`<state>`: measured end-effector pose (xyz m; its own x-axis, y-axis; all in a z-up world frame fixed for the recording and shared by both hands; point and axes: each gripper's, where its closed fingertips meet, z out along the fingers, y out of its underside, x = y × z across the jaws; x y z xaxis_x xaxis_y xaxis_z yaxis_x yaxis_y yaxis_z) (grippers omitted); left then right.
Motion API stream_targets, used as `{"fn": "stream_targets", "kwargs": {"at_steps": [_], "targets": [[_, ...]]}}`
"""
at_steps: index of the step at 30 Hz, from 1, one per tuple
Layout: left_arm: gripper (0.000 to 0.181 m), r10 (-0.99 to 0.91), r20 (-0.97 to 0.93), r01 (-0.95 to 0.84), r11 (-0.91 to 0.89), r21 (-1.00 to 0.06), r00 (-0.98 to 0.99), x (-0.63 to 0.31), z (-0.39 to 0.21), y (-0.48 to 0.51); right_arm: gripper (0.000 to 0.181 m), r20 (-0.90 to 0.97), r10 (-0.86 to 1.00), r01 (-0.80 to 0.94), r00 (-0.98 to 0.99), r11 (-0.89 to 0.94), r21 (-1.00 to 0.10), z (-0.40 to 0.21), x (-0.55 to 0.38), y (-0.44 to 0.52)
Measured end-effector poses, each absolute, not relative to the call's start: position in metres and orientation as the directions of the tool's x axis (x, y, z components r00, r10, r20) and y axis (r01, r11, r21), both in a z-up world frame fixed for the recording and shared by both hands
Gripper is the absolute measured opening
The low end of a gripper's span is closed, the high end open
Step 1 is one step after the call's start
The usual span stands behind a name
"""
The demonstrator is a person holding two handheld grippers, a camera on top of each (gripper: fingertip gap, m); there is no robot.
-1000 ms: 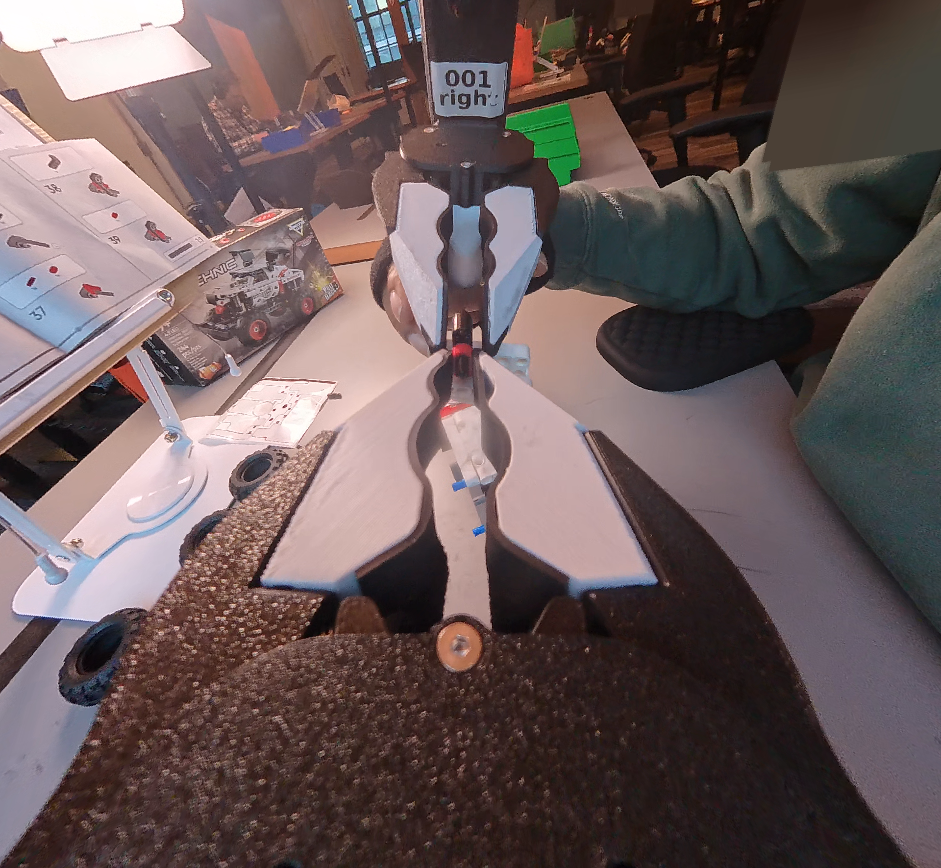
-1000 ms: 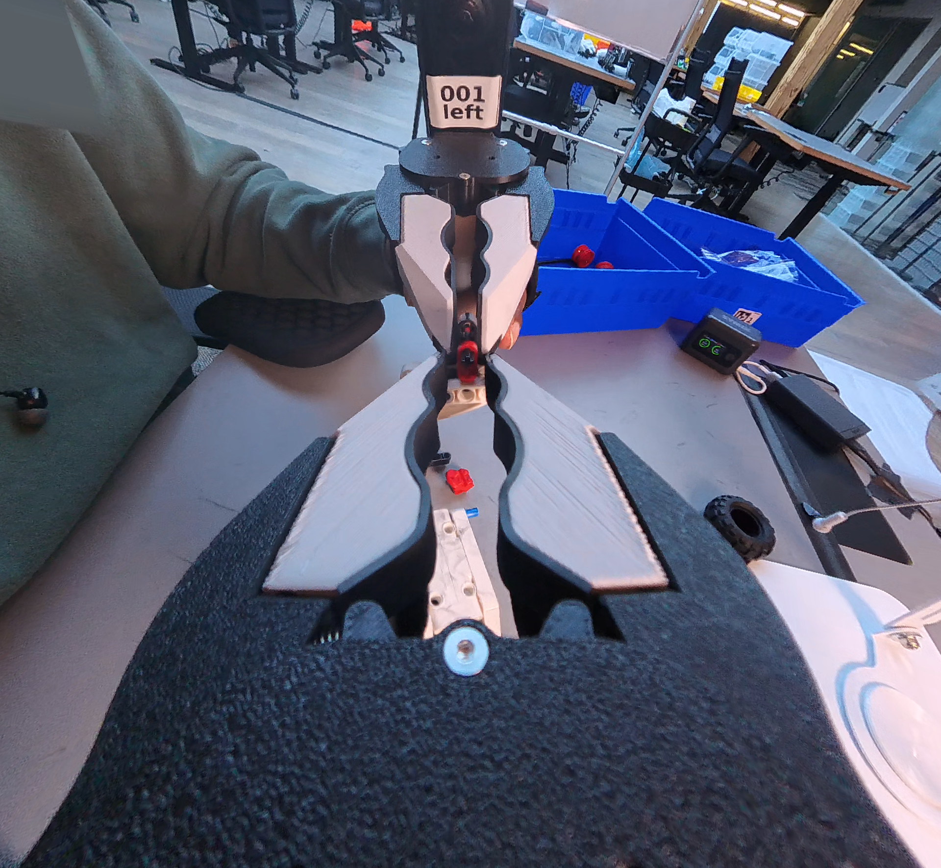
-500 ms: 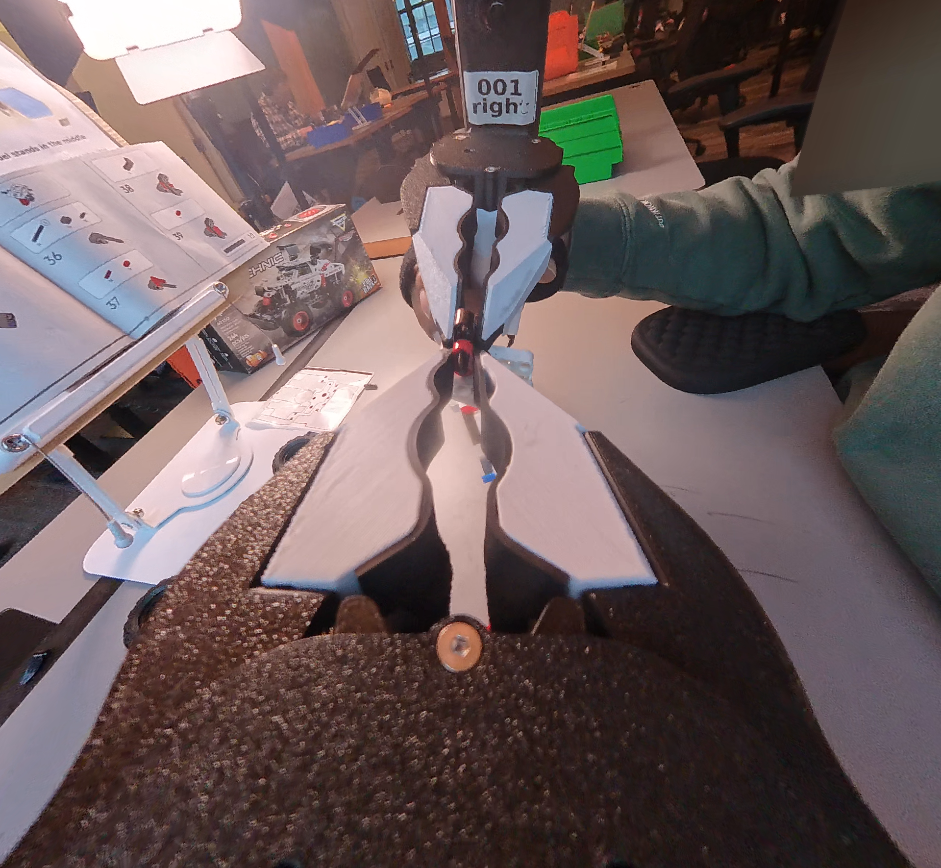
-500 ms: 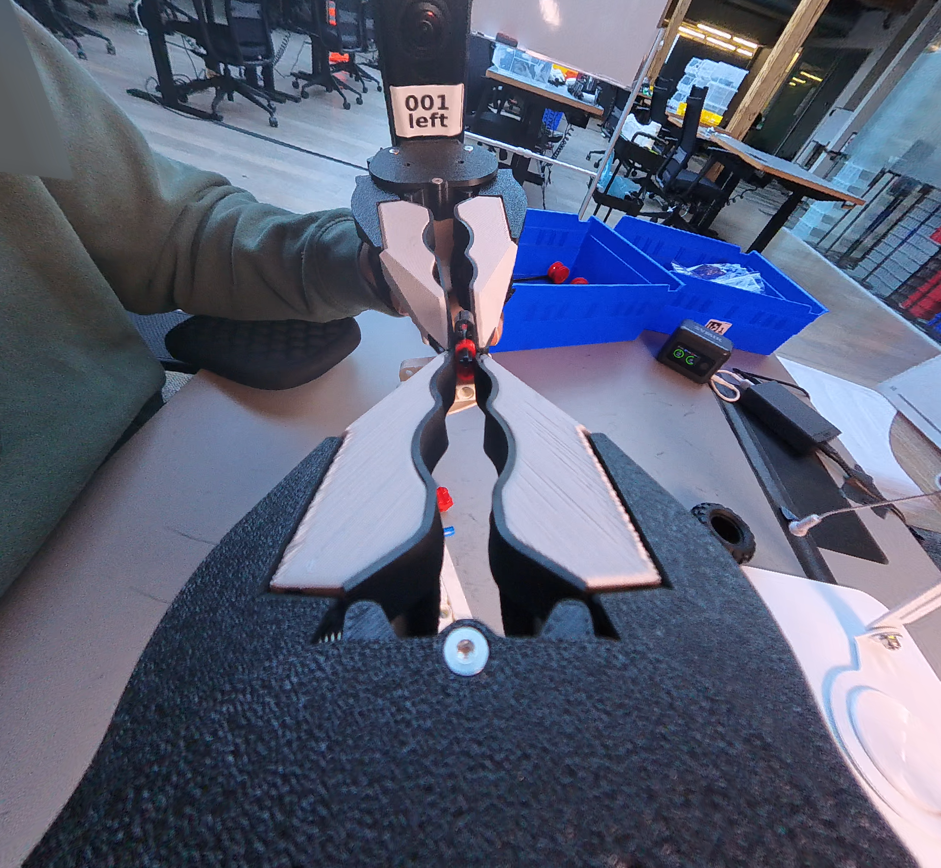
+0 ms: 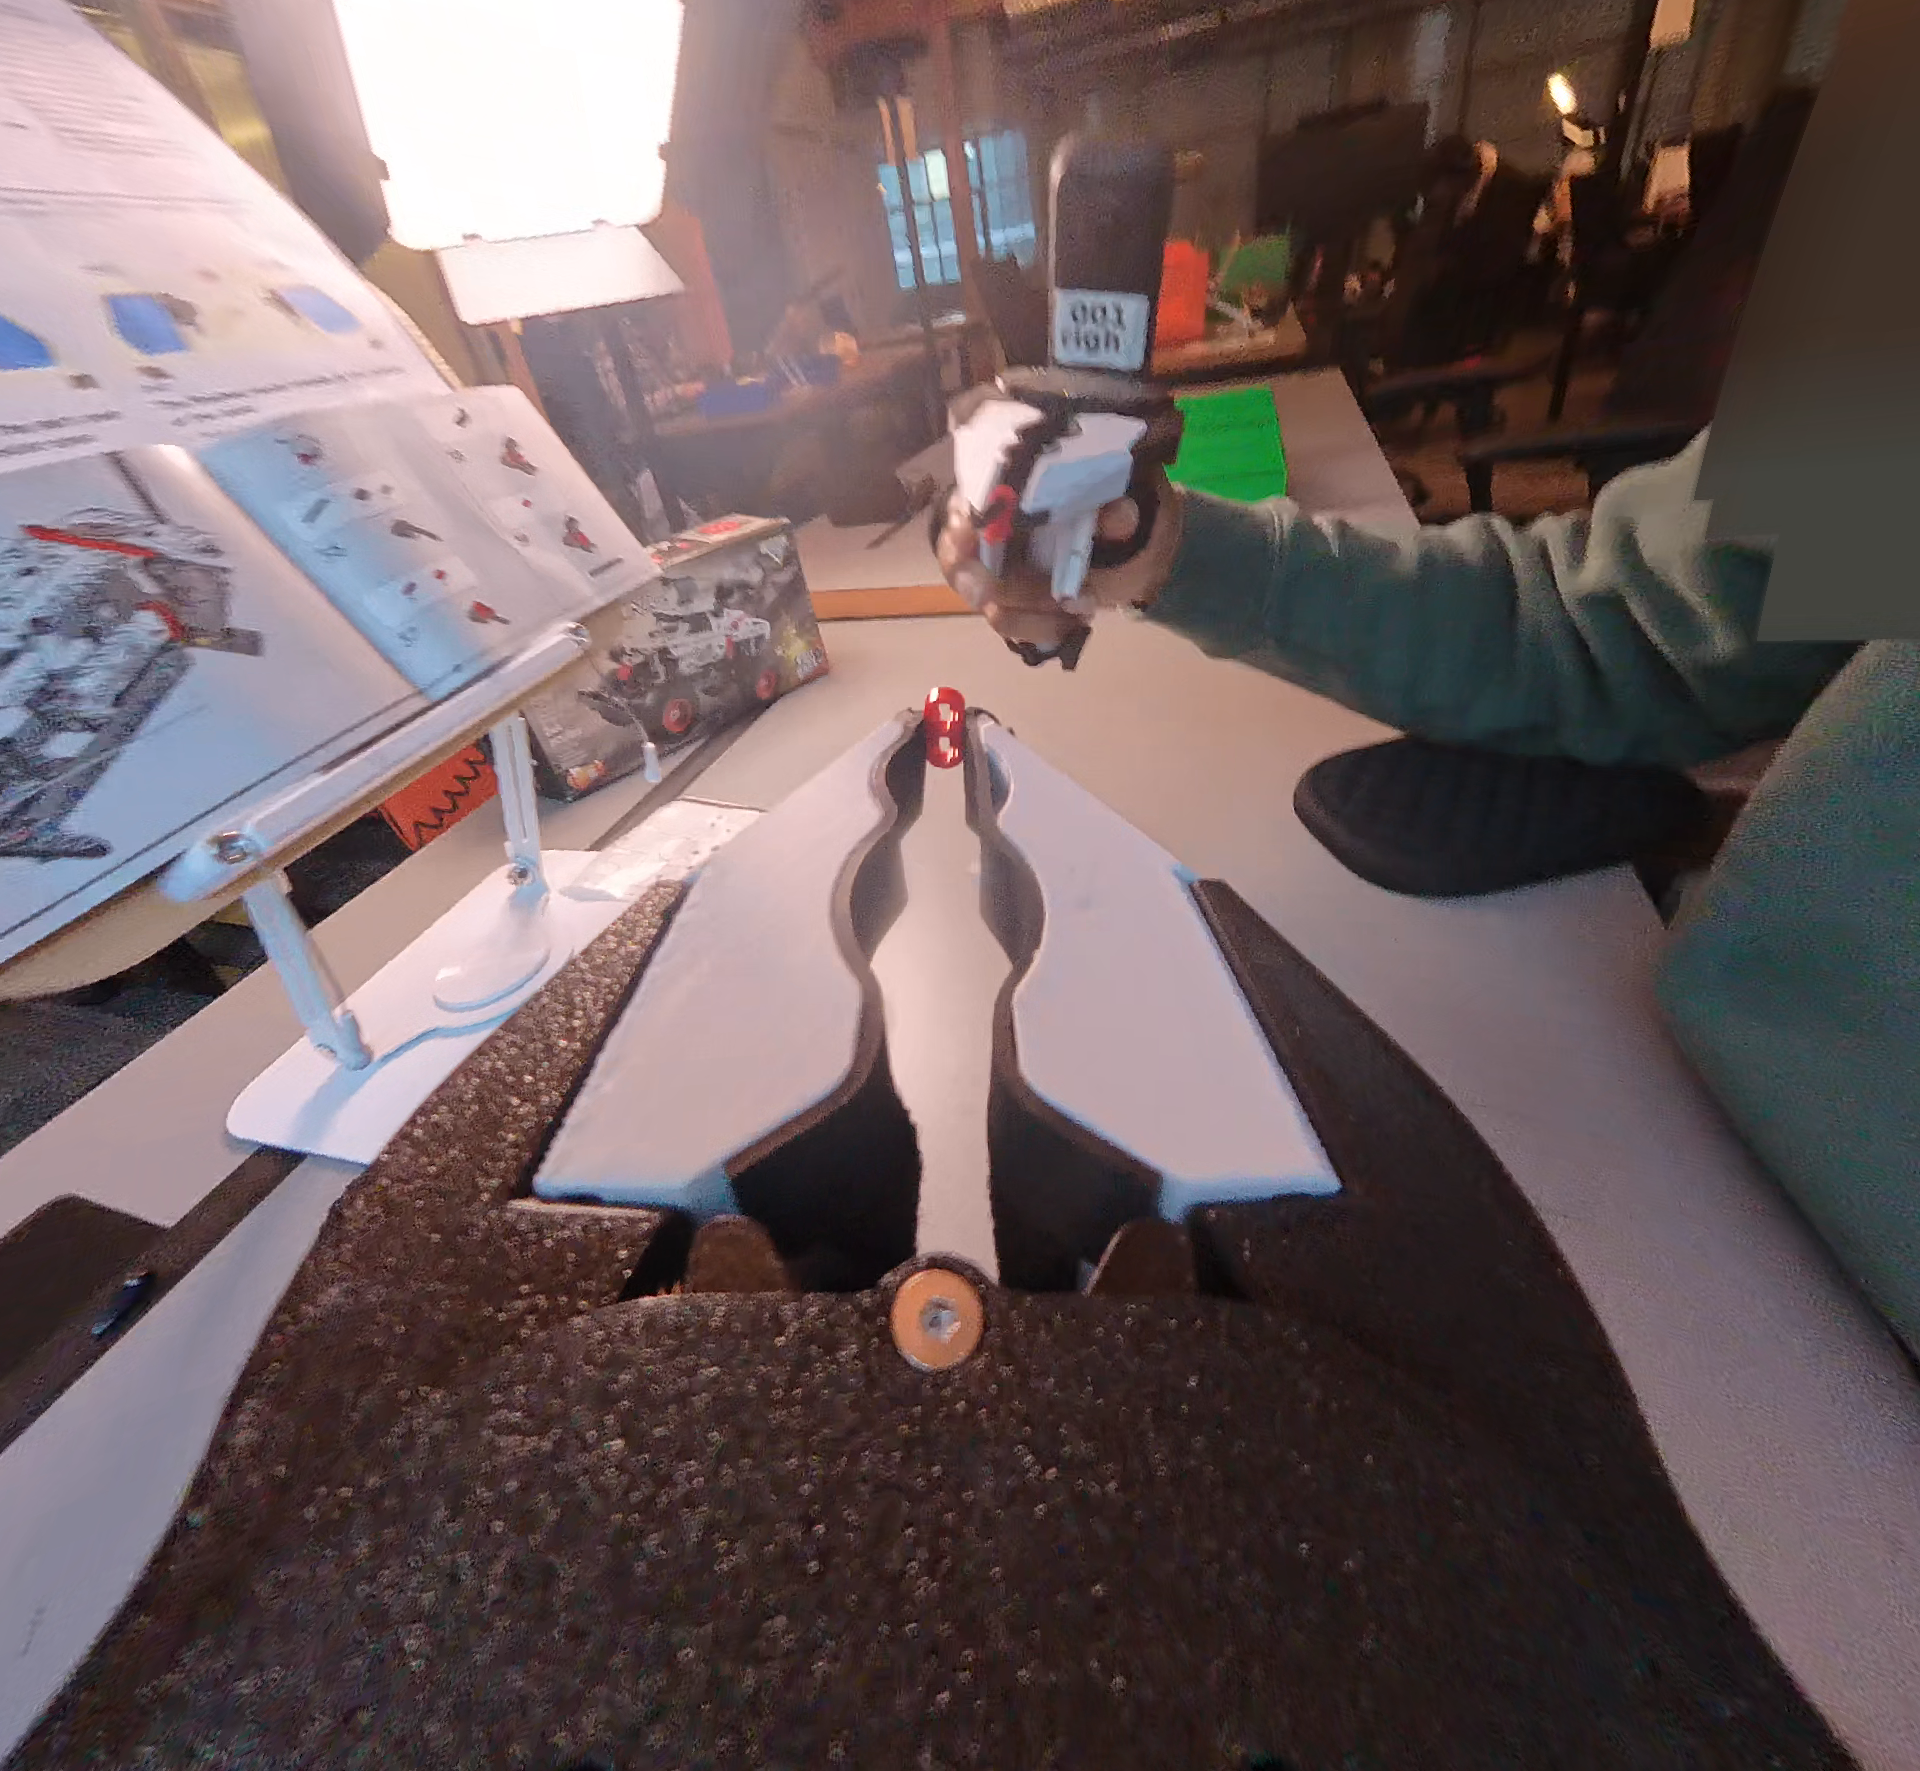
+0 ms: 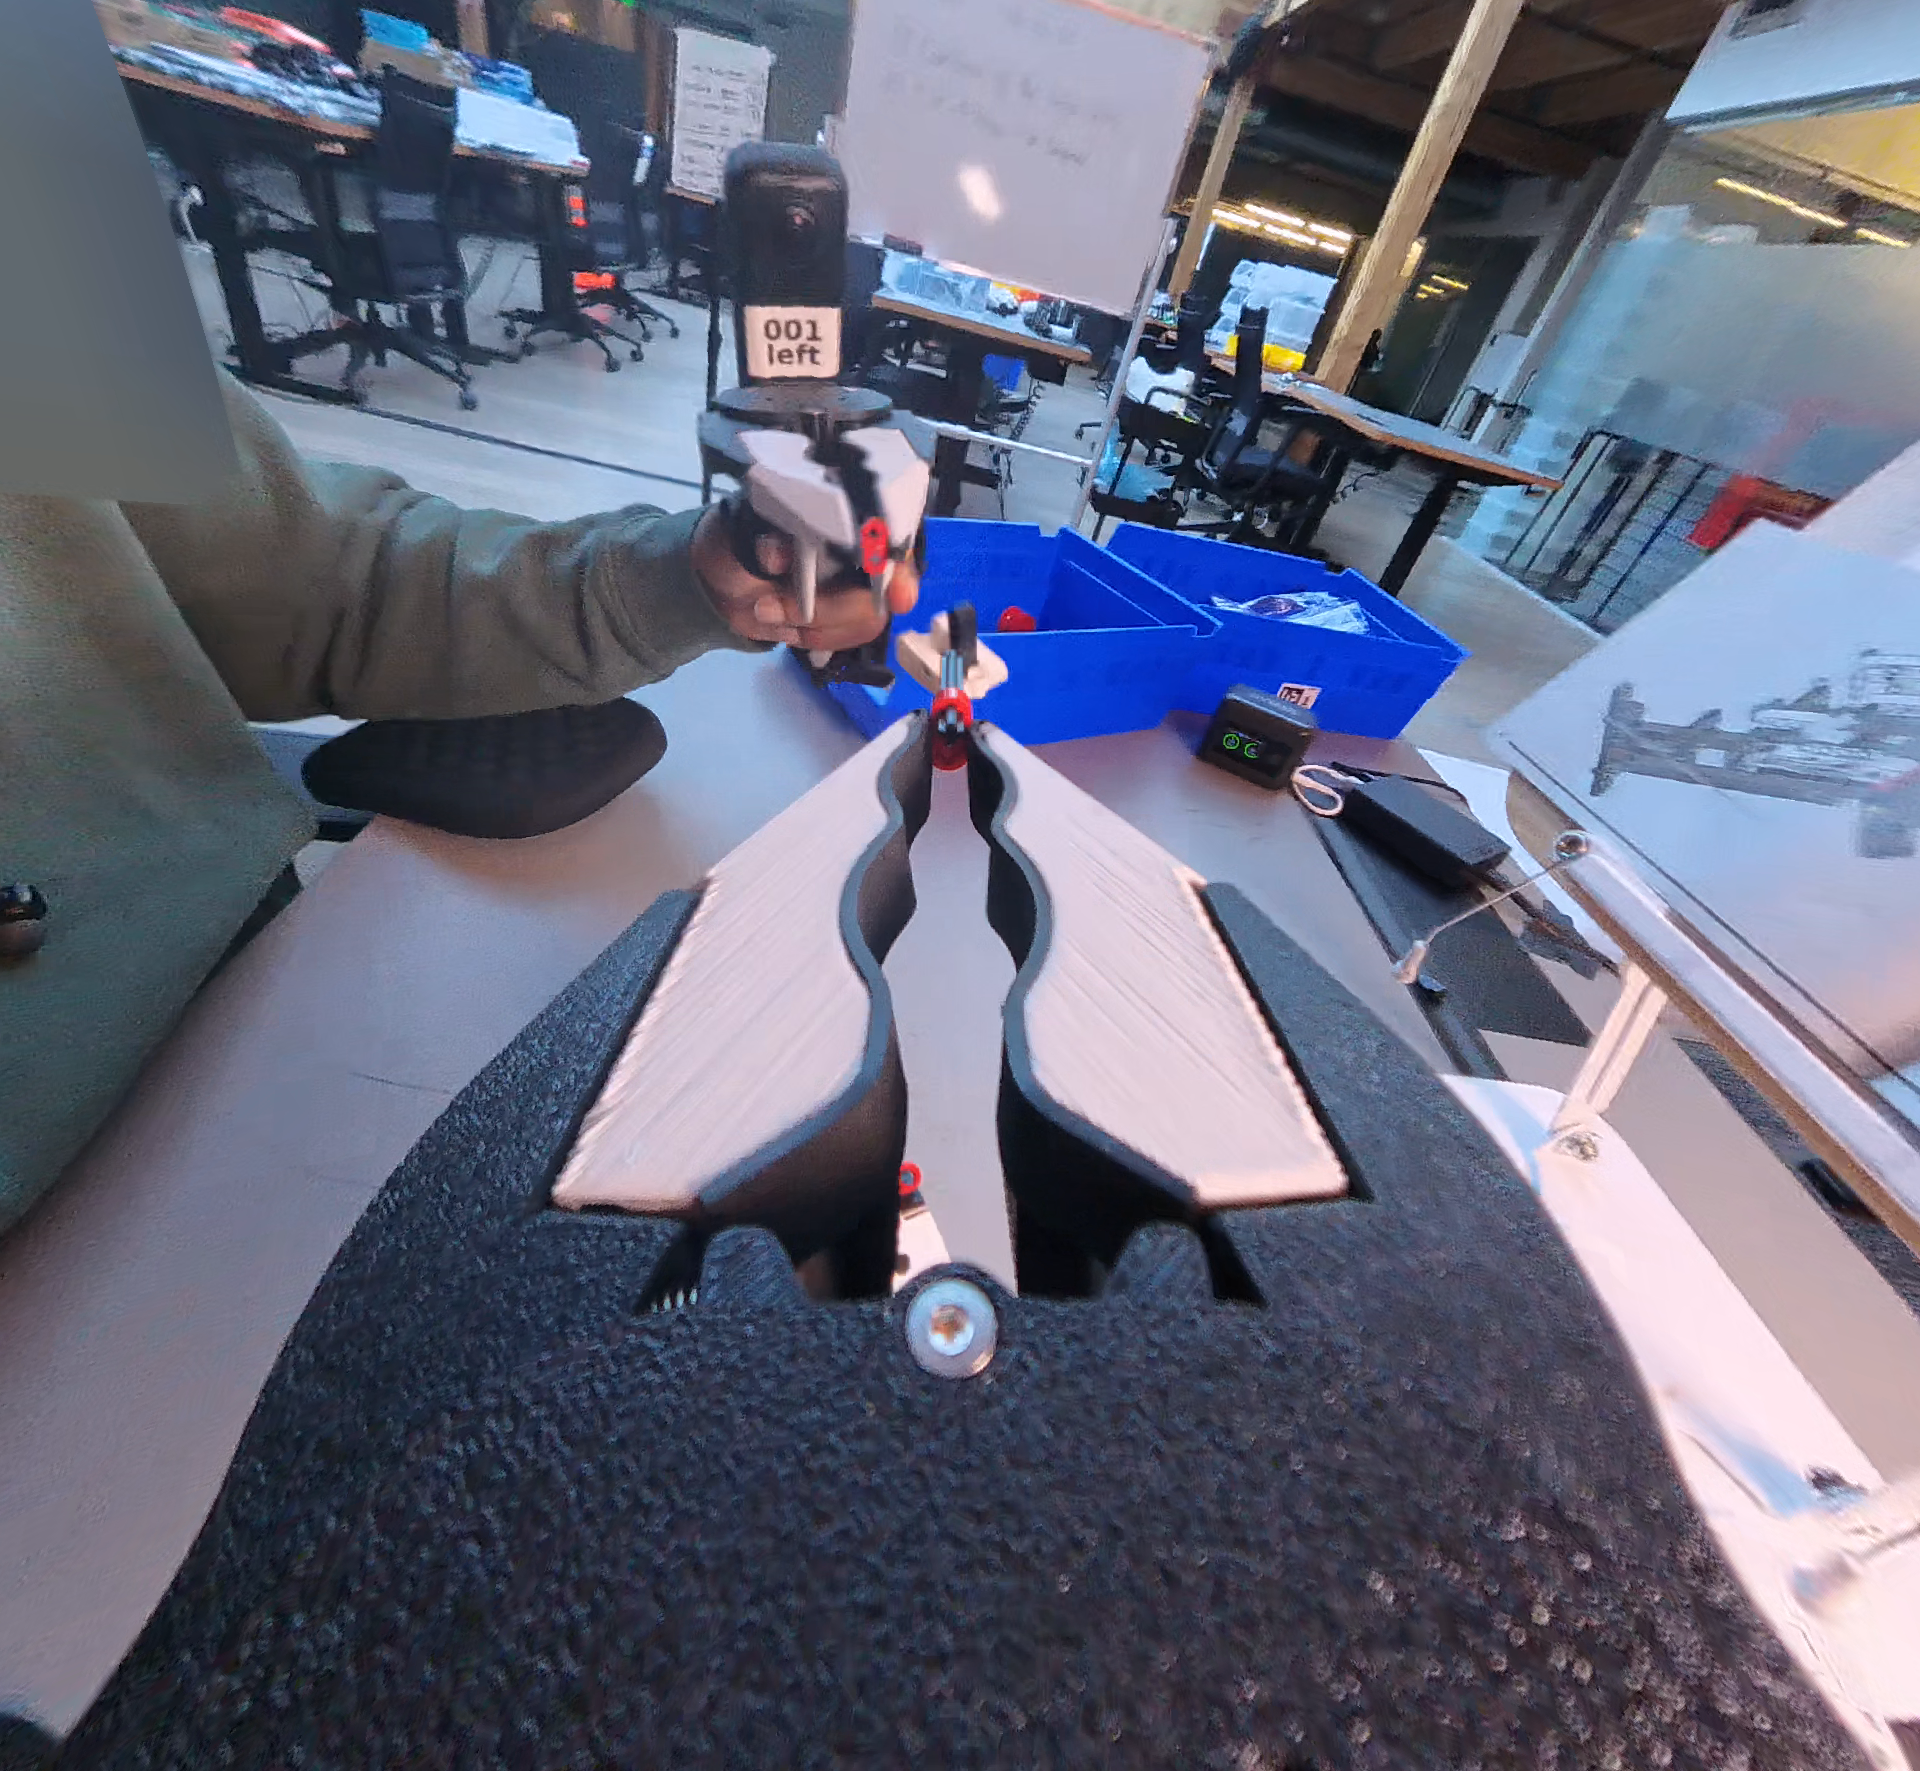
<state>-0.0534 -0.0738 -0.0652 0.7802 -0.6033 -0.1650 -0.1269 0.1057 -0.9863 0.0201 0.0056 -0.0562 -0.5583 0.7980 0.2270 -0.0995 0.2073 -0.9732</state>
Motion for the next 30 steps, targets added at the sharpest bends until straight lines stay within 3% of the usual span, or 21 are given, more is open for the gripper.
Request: {"fn": "stream_targets", "kwargs": {"at_steps": [4, 23, 30], "targets": [[0.006, -0.628, -0.176, -0.190, 0.046, -0.981, 0.758, -0.025, -0.081, -0.045, 0.006, 0.232, 0.790, -0.066, -0.568, 0.237, -0.969, -0.066, 0.005, 0.000], [0.006, -0.531, -0.079, -0.106, -0.021, -0.994, 0.844, -0.067, -0.094, -0.039, 0.006, 0.183, 0.782, -0.017, -0.595, 0.215, -0.976, -0.084, -0.004, -0.008], [0.007, -0.516, -0.122, -0.175, -0.054, -0.983, 0.848, -0.063, -0.113, -0.031, 0.006, 0.191, 0.794, -0.008, -0.577, 0.228, -0.974, -0.088, -0.007, -0.006]]}}
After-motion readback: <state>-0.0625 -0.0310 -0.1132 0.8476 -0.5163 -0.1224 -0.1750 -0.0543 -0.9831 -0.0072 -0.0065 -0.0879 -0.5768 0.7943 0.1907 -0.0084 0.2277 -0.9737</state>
